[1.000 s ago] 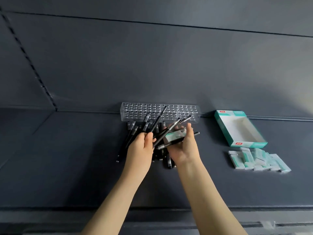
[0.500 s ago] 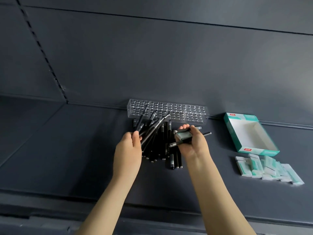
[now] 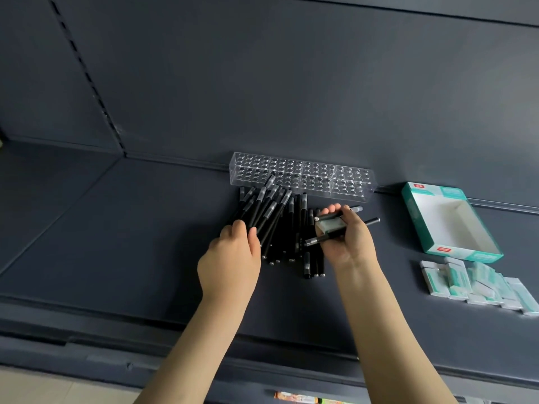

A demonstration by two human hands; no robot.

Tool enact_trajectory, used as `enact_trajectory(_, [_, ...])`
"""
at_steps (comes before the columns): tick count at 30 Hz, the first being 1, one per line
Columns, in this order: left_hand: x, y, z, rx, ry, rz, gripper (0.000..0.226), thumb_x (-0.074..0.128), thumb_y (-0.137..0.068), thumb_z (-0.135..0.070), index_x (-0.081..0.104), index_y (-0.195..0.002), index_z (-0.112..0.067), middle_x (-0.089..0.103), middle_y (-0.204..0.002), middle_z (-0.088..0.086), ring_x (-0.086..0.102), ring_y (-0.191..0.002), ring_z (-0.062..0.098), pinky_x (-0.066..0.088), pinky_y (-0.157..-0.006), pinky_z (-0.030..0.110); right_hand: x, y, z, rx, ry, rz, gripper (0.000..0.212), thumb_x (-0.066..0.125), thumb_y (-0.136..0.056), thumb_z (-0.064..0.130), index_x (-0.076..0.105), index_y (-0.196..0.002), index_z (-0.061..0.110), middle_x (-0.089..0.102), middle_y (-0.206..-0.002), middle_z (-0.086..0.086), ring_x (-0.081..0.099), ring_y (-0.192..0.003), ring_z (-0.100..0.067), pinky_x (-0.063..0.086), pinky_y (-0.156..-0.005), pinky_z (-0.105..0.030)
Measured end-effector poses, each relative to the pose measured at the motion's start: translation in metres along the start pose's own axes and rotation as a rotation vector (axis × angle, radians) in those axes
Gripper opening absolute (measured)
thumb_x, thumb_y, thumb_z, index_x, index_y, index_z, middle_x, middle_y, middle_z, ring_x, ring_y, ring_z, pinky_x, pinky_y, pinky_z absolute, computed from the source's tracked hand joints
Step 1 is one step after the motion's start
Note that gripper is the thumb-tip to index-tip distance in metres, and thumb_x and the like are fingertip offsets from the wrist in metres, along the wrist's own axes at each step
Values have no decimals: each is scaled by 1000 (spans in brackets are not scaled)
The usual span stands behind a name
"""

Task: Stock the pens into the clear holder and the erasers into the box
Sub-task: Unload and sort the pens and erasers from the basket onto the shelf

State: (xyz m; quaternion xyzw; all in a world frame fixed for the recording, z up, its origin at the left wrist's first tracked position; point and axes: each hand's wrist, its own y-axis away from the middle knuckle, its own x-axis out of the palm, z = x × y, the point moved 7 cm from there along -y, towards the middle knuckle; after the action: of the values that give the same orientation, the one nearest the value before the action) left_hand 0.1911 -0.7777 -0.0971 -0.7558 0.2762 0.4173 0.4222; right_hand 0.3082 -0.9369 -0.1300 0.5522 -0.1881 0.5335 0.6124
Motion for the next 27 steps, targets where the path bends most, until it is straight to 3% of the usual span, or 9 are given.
enact_trajectory(4, [-1,3,1,40,14,3,24,62,-89,-33,62,-81,-11,57,-66,2,48,-44,21,8,-44,14,0,2,-2,18,4,23,22,42,-103,10,50,-83,9,53,-75,-3,53,-60,-14,52,-53,-23])
enact_trajectory(8, [-4,6,6,57,58,11,31,58,-90,-40,67,-96,-11,64,-78,4,58,-52,25,26,-41,21,0,4,-6,60,5,65,17,46,-102,10,53,-88,6,56,-77,-5,57,-66,-16,56,-56,-26])
enact_trajectory(12, [-8,9,14,82,76,-4,32,60,-90,-38,69,-106,-12,66,-86,5,62,-57,27,29,-43,22,-5,8,-8,72,43,100,8,48,-101,9,55,-101,7,64,-79,-8,67,-70,-20,60,-63,-34])
enact_trajectory(18, [-26,7,14,127,234,-82,18,63,-91,-28,68,-105,-17,62,-84,-4,58,-61,19,32,-47,22,-7,16,-12,90,64,151,14,46,-100,8,59,-96,8,71,-83,-11,73,-76,-24,62,-68,-40])
enact_trajectory(22, [-17,-10,-14,187,620,117,18,67,-88,-31,70,-104,-22,60,-86,-12,53,-72,8,48,-62,26,-4,18,-16,92,116,193,16,43,-100,6,59,-98,8,73,-90,-12,74,-82,-25,59,-78,-42])
enact_trajectory(24, [-10,-15,-25,206,719,215,17,72,-85,-31,72,-99,-22,62,-87,-12,56,-79,7,47,-70,23,-1,21,-16,77,159,227,17,41,-101,6,58,-98,10,73,-95,-11,73,-89,-24,58,-83,-41])
enact_trajectory(27, [-1,-16,-33,193,761,319,17,75,-81,-35,74,-92,-23,65,-85,-12,58,-85,2,41,-70,13,1,23,-13,40,187,253,17,40,-102,8,56,-100,12,73,-97,-9,70,-98,-24,55,-91,-40])
